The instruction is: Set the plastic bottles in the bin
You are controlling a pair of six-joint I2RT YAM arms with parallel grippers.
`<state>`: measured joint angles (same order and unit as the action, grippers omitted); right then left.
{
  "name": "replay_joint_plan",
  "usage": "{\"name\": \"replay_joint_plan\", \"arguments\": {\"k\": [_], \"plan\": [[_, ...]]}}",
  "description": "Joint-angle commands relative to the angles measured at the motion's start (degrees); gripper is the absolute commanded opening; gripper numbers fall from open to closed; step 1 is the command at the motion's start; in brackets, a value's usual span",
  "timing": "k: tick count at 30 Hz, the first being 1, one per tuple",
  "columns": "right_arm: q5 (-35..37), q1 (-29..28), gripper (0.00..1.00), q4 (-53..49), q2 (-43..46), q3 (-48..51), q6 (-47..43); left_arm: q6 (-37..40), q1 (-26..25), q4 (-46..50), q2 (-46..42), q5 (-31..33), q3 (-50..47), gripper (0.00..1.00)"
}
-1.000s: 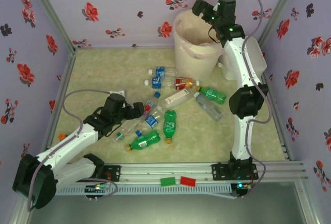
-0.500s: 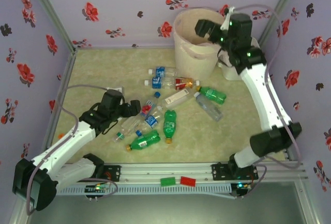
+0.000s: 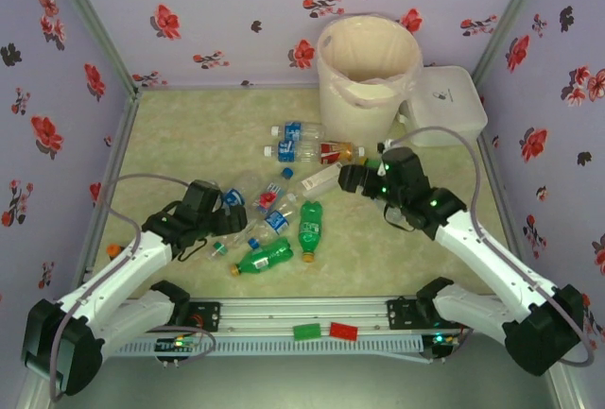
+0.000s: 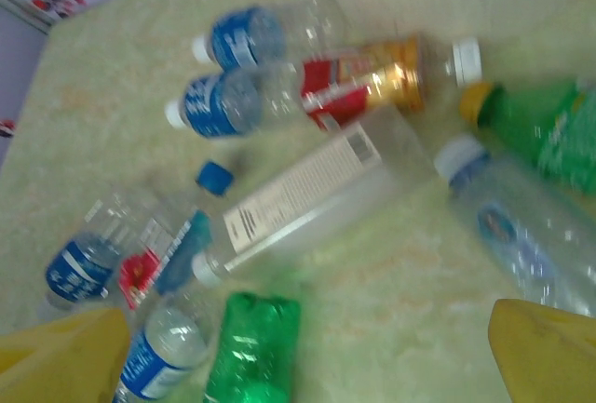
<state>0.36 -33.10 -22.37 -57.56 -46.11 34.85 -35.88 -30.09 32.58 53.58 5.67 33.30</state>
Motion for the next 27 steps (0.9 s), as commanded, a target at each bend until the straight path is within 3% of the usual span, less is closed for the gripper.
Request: {"name": "replay_joint_plan", "arguments": {"k": [1, 11, 27], "plan": [[2.6, -1.7, 1.0, 1.5, 1.0, 3.0, 5.6, -0.4, 0.3, 3.3, -0.5, -2.8, -1.1, 1.0], [4.0, -5.5, 1.0, 4.0, -4.5, 1.0, 6.5, -1.5, -0.4, -2.1, 2.4, -9.1, -4.0, 0.98], [6.6, -8.1, 1.0, 5.2, -7.6, 0.0, 6.4, 0.1, -3.2, -6.4, 10.2, -8.9, -3.0, 1.0]]}}
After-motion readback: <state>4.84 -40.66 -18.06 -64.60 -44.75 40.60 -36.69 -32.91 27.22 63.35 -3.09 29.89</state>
